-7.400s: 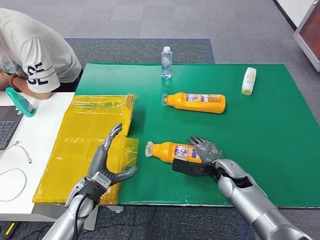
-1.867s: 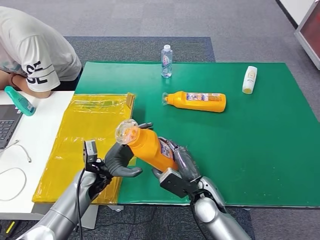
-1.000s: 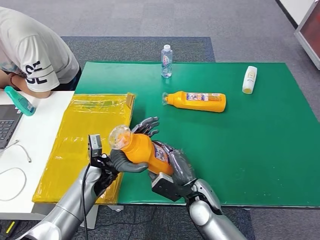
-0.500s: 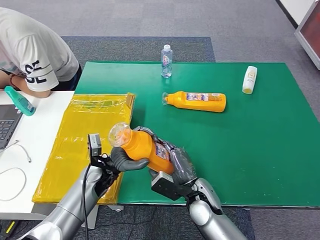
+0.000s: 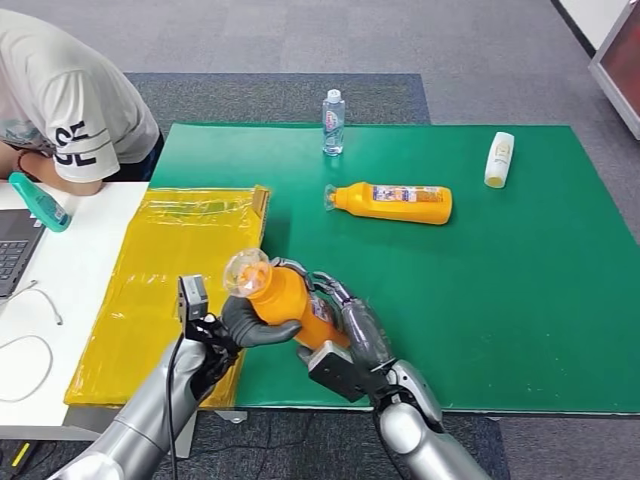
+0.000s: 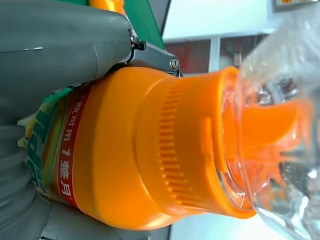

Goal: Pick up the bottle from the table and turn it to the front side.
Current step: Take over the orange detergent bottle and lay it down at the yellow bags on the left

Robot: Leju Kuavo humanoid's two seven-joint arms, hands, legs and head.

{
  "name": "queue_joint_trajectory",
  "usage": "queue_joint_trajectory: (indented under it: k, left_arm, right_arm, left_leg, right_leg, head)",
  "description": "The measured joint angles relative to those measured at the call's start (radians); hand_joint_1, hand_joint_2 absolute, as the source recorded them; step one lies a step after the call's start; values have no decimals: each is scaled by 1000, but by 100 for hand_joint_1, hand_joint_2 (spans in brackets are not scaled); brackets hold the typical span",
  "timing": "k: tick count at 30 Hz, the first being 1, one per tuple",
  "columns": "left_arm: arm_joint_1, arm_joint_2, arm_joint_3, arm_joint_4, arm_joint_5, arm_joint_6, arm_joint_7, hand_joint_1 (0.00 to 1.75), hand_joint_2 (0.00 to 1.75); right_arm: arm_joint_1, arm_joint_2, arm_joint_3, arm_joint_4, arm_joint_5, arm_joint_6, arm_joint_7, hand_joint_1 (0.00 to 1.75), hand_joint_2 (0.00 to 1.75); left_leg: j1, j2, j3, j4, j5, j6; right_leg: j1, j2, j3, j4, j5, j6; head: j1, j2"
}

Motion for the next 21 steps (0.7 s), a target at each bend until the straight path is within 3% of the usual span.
queue_joint_trajectory:
  k: [12,18,21]
  left_arm:
    - [102,29,-13,-172,-170,132,-34,175,175]
    - [131,56,-63,-248,-343,293,-35,175,175]
    - [143,67,-83,-270,-368,322,-36,175,175]
  right_arm:
    - [28,0,-89,0,-164,86,-37,0,175]
    - [38,-1,-171,0,-208,104,-41,0,175]
    - [38,-2,-199,1,-212,105,-41,0,175]
  left_leg:
    - [0,0,0,0,0,0]
    - [0,0,0,0,0,0]
    - [0,0,0,0,0,0]
  right_leg:
    - [0,0,0,0,0,0]
    - [0,0,0,0,0,0]
    - [0,0,0,0,0,0]
  head:
    - [0,0]
    - [0,0]
    - [0,0]
